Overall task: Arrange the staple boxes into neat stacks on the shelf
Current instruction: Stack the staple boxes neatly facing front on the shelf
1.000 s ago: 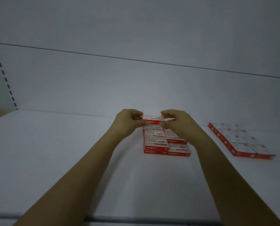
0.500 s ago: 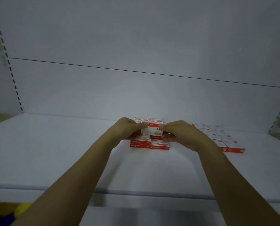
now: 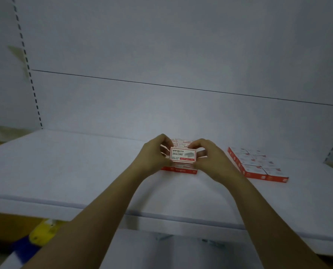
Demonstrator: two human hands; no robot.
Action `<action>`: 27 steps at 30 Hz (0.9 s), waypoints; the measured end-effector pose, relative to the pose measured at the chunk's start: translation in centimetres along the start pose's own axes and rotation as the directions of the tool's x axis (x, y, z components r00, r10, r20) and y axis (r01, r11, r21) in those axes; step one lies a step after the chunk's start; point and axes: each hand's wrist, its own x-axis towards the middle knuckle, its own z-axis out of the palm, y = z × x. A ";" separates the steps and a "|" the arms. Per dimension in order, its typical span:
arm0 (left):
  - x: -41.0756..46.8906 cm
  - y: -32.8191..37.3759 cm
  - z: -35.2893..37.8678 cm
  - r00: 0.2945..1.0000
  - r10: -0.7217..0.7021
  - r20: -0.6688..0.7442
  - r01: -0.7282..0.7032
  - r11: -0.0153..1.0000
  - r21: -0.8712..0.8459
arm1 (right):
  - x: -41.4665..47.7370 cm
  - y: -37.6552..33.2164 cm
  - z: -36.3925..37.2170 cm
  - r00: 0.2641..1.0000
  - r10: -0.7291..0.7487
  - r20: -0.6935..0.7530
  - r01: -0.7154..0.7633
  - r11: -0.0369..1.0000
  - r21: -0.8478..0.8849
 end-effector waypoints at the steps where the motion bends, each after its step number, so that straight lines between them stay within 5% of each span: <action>1: 0.1 0.0 0.0 1.000 0.009 -0.007 -0.009 1.000 0.017 | 0.1 0.0 0.1 1.000 -0.017 -0.013 0.016 0.999 -0.028; 12: 2.0 -1.7 0.1 1.000 0.000 0.010 -0.002 0.991 0.130 | 1.9 1.3 -0.2 0.997 0.074 0.006 -0.072 0.982 -0.177; 19: 3.1 -4.5 -1.3 0.962 -0.264 0.069 0.229 0.918 0.325 | 2.7 3.6 0.5 0.974 0.220 0.050 -0.199 0.942 -0.270; 27: 4.3 -5.3 -1.0 0.931 -0.324 0.169 0.255 0.908 0.332 | 3.4 3.7 1.3 0.969 0.249 -0.005 -0.240 0.928 -0.284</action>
